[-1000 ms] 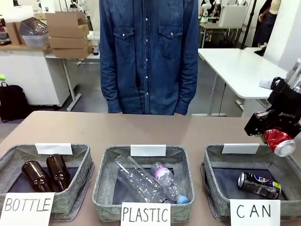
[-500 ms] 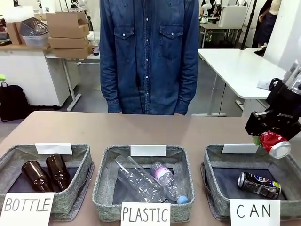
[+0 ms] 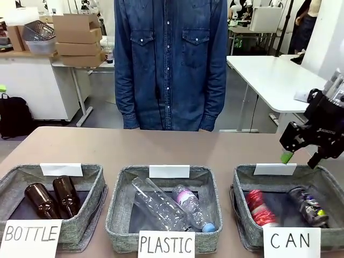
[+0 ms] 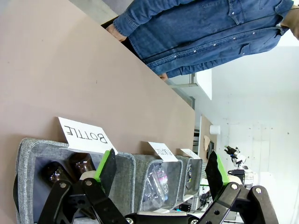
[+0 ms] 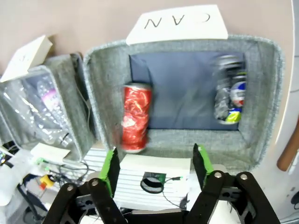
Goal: Sort the can waste into the basket.
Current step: Pick up the can waste from the table and place it in the right Fabric basket.
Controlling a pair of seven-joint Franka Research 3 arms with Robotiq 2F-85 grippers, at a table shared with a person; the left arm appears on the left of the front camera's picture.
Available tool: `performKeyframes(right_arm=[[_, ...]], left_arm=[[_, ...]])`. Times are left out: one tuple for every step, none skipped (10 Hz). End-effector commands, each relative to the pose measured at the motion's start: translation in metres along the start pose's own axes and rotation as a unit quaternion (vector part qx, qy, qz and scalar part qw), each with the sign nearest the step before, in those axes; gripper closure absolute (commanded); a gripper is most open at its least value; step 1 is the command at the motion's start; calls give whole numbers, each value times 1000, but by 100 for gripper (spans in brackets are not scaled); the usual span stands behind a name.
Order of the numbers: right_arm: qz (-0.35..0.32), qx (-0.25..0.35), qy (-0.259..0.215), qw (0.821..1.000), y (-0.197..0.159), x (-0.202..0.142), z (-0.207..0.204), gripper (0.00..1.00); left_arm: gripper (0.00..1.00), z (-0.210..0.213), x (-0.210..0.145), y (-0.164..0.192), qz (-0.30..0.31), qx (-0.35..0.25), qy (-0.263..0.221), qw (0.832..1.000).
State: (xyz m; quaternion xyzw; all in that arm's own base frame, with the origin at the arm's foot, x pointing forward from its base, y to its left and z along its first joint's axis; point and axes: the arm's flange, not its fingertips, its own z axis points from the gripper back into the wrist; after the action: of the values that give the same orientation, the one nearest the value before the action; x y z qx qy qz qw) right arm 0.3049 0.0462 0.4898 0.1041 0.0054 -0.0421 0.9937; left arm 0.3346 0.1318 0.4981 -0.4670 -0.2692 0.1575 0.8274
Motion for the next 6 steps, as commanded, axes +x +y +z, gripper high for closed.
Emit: performKeyframes(right_arm=[[3,10,-4,1000,-1,6,3,0],[5,7,-2,1000,0,6,2,0],[6,8,-1,1000,1,7,2,0],[8,11,-2,1000,2,7,3,0],[11,62,-19,998,3,7,8,0],[79,172,-36,981,2,5,20,0]], left_arm=[[0,1,1,1,-8,0,3,1000],[0,1,1,1,-8,0,3,1000],[0,1,1,1,-8,0,3,1000],[0,1,1,1,-8,0,3,1000],[0,1,1,1,-8,0,3,1000],[0,1,1,1,-8,0,3,1000]])
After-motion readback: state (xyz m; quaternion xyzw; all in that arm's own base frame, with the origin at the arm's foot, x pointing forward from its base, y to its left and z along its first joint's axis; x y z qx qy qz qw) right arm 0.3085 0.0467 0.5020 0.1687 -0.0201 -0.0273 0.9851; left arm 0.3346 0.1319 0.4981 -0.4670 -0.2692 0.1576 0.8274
